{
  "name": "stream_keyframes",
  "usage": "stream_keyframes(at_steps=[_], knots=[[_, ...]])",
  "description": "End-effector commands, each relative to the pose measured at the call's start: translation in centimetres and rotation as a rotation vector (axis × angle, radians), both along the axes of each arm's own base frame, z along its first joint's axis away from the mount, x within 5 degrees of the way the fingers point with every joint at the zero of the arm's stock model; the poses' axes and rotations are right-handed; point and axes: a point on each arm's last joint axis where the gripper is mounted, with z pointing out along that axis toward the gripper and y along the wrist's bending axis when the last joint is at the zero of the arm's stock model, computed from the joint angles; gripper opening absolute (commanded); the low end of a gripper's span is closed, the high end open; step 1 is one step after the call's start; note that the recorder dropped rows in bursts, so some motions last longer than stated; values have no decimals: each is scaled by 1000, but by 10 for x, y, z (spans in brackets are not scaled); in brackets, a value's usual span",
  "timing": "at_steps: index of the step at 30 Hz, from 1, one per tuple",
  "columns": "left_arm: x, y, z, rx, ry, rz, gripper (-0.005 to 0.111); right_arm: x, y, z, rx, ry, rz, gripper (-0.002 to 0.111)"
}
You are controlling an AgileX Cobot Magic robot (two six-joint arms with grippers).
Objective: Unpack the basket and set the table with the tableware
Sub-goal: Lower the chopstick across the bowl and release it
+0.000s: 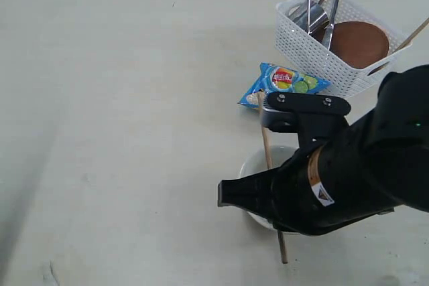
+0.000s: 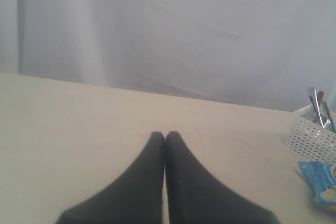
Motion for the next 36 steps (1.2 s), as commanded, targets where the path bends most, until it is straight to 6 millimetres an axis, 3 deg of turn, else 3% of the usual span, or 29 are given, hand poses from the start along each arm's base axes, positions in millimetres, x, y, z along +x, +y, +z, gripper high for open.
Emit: stream_keyframes(at_steps=[1,13,25,29,36], knots=[[0,0,-1,15,-2,-2,0,3,2,-2,-16,-23,23,0],[0,0,-1,15,-2,-2,0,7,6,-16,-69,-27,50,0],[0,0,-1,16,0,-2,0,9,6,-17,-79,-49,59,0],[0,0,-1,16,0,-2,0,5,-1,-28,-94,-29,46,0],[0,0,-1,16,0,-2,0,5,1,-30,-43,-47,47,0]])
